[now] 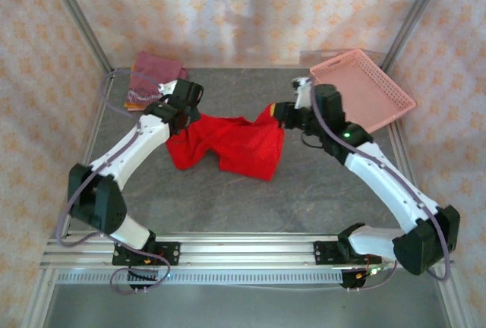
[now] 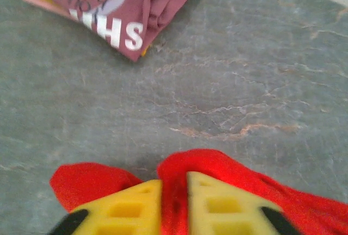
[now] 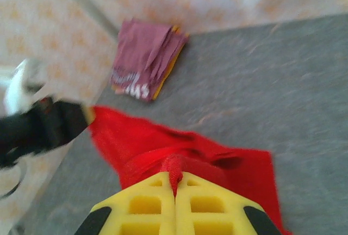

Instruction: Fold and stack the t-shirts

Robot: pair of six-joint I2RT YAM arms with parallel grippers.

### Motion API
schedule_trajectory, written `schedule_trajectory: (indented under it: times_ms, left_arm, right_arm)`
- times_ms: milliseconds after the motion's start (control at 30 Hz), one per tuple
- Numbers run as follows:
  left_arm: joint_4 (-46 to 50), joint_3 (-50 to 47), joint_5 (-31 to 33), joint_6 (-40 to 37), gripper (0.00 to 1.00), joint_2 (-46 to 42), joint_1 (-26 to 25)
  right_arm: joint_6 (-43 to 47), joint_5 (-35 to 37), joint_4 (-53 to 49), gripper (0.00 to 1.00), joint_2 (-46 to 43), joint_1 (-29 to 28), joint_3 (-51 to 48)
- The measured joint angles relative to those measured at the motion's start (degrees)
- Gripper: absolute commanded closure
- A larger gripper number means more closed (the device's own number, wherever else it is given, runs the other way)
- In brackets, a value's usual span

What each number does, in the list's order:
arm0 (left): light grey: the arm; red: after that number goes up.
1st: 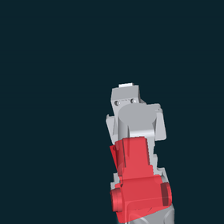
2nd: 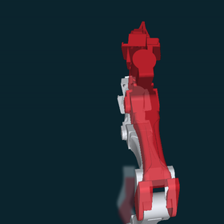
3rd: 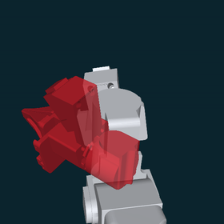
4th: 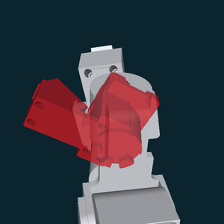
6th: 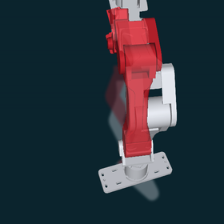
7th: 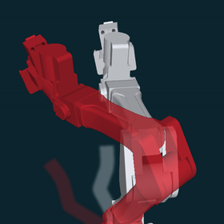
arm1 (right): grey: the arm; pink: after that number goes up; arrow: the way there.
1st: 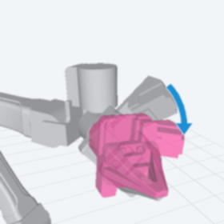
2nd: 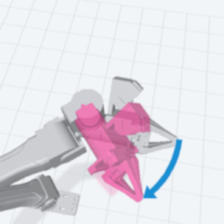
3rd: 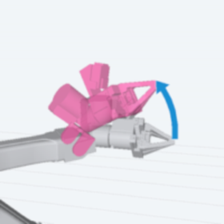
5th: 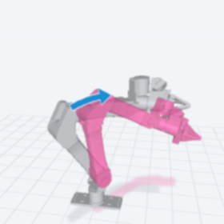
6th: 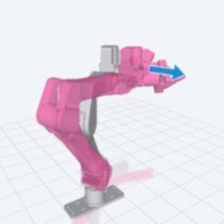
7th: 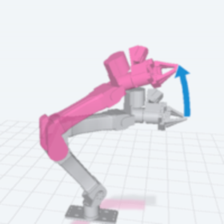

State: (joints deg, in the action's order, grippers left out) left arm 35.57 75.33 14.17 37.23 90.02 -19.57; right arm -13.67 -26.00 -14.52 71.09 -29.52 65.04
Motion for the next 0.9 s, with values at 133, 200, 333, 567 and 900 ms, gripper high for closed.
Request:
schedule_trajectory:
  times_ms: [133, 200, 333, 567, 900]
  left_arm:
    - [-1.79, 0.09, -0.28, -0.07, 0.11, 4.57, 0.13]
    - [-2.58, -0.24, -0.20, 0.04, 0.00, 3.96, 0.13]
    - [-4.31, -3.58, 0.87, -0.24, 0.00, -3.19, 0.13]
    - [-4.37, -11.63, 1.27, 0.70, 0.00, -15.67, 0.13]
    - [-2.03, -30.08, -0.42, 12.50, 0.05, -21.00, 0.13]
  right_arm:
    - [0.26, -0.50, 0.44, 1.00, 6.38, -6.32, 1.05]
    - [0.28, -0.81, 0.68, 1.00, 8.79, -8.09, 2.12]
    - [0.96, -1.01, 0.90, 1.00, 12.37, -10.23, 5.29]
    - [0.63, 5.35, -0.07, 1.00, 12.85, -5.53, 6.82]
    - [-1.46, 11.63, -3.06, 0.01, 20.41, 8.81, 11.15]
